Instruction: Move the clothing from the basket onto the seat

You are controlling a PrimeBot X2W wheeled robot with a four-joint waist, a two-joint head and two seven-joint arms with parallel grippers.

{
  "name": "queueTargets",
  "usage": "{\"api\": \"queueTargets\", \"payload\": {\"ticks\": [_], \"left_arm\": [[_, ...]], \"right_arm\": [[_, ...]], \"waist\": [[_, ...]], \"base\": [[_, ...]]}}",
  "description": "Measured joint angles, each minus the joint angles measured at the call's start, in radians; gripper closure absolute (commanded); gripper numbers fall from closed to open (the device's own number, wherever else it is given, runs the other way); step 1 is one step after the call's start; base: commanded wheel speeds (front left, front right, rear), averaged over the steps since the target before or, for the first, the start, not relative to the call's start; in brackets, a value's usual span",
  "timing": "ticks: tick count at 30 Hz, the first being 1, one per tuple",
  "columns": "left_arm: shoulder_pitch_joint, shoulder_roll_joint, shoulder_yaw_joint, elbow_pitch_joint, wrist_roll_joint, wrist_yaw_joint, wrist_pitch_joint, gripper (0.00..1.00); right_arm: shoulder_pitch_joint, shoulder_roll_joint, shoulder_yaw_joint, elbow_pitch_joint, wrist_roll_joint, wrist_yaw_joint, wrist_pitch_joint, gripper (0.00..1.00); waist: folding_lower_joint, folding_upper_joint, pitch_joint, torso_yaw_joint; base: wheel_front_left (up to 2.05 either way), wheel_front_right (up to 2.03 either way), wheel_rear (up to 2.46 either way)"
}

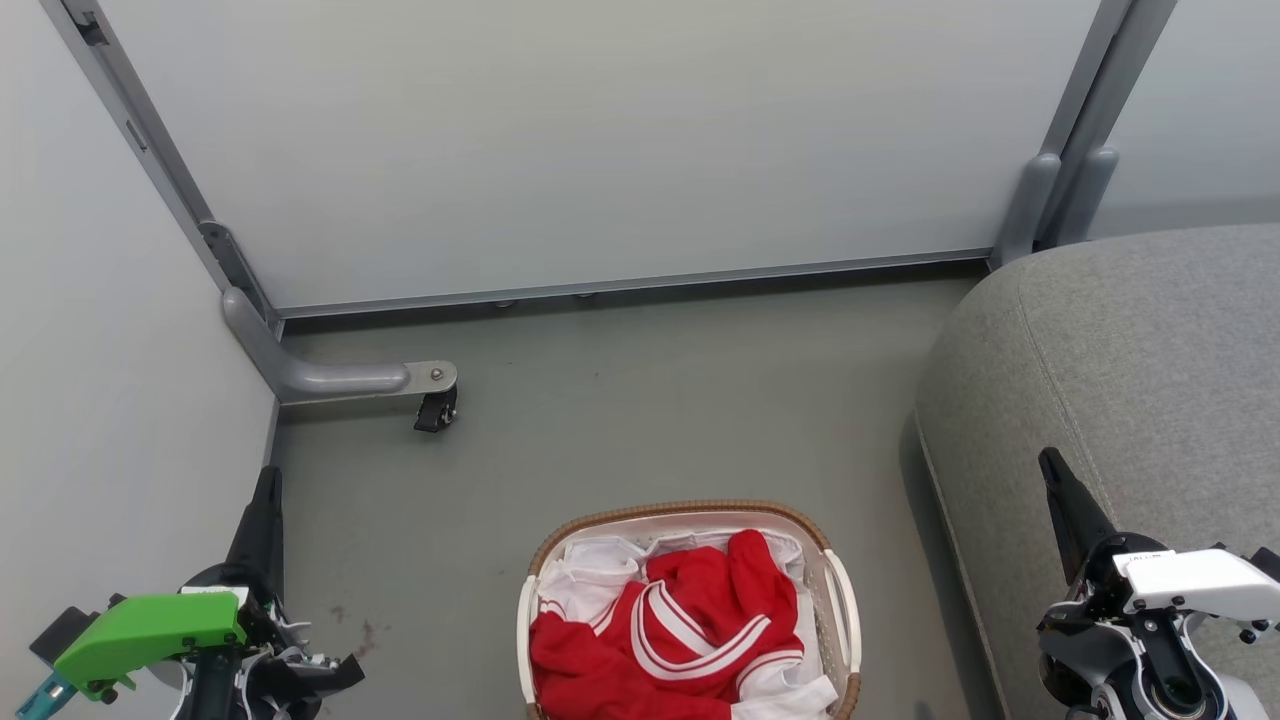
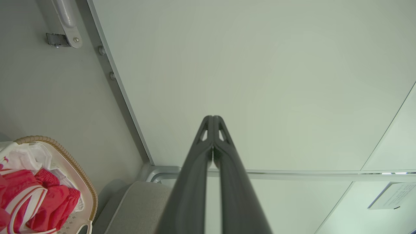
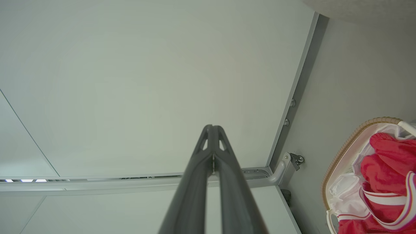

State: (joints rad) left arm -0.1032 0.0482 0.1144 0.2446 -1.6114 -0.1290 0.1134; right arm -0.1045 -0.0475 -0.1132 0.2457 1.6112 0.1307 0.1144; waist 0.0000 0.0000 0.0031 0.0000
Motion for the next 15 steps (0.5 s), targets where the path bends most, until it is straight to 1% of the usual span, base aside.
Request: {"api": "queueTargets", "payload": {"ticks": [14, 15], "left_arm": [[0.0, 0.0, 0.0, 0.0, 0.0, 0.0, 0.0, 1.0], [0.001, -0.001, 0.0, 0.002, 0.0, 0.0, 0.0, 0.0]], "right_arm": [[0.0, 0.0, 0.0, 0.0, 0.0, 0.0, 0.0, 1.0], [0.001, 0.001, 0.0, 0.002, 0.0, 0.0, 0.0, 0.0]], "waist": [[0.0, 0.0, 0.0, 0.0], [0.0, 0.0, 0.0, 0.0]], "base": [[0.0, 0.0, 0.0], [0.0, 0.0, 0.0]]}}
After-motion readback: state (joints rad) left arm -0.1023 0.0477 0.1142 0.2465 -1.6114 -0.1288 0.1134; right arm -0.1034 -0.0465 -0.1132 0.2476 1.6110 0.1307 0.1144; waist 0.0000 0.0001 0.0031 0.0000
